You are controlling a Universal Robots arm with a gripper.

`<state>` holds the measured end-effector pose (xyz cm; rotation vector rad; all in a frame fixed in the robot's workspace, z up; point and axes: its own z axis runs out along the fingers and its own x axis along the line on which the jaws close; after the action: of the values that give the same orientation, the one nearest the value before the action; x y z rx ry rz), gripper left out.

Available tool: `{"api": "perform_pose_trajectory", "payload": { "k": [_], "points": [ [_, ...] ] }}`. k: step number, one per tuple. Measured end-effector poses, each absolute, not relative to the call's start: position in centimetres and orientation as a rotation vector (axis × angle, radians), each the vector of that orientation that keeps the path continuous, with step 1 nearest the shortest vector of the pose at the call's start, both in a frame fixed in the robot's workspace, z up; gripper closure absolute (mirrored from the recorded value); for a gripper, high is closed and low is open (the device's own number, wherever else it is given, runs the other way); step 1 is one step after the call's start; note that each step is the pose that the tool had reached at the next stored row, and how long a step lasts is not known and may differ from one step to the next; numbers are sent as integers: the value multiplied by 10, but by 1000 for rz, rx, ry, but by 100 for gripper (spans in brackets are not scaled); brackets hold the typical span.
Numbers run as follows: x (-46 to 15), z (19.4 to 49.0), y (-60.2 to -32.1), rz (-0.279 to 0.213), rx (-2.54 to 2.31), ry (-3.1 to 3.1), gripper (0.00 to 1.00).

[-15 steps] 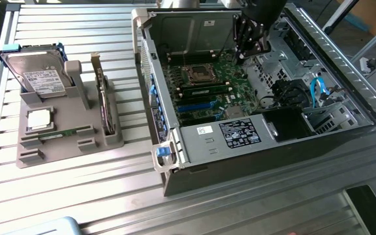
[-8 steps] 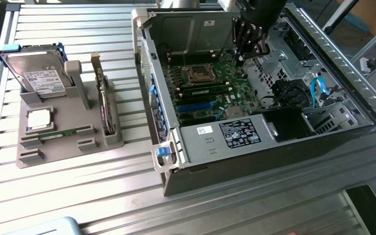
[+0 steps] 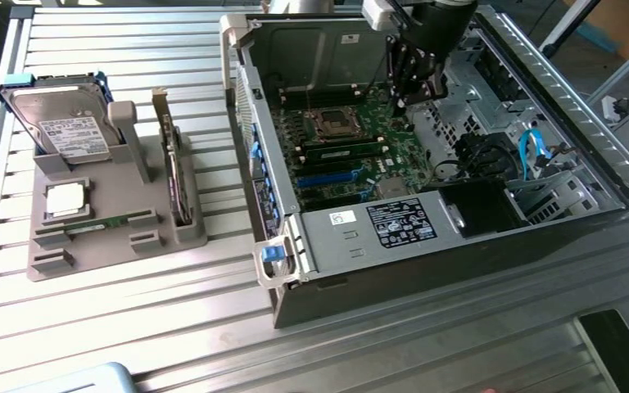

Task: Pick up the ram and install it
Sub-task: 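Press down the ram until it locks into place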

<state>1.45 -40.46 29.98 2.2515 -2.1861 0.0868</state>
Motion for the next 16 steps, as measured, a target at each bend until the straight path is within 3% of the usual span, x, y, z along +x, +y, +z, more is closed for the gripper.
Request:
{"api": "perform_pose_trajectory", "payload": {
  "k": [12, 16],
  "points": [
    [14, 285, -405, 104, 2258, -2193, 89],
    [21, 285, -405, 82, 2250, -2184, 89]
  ]
}}
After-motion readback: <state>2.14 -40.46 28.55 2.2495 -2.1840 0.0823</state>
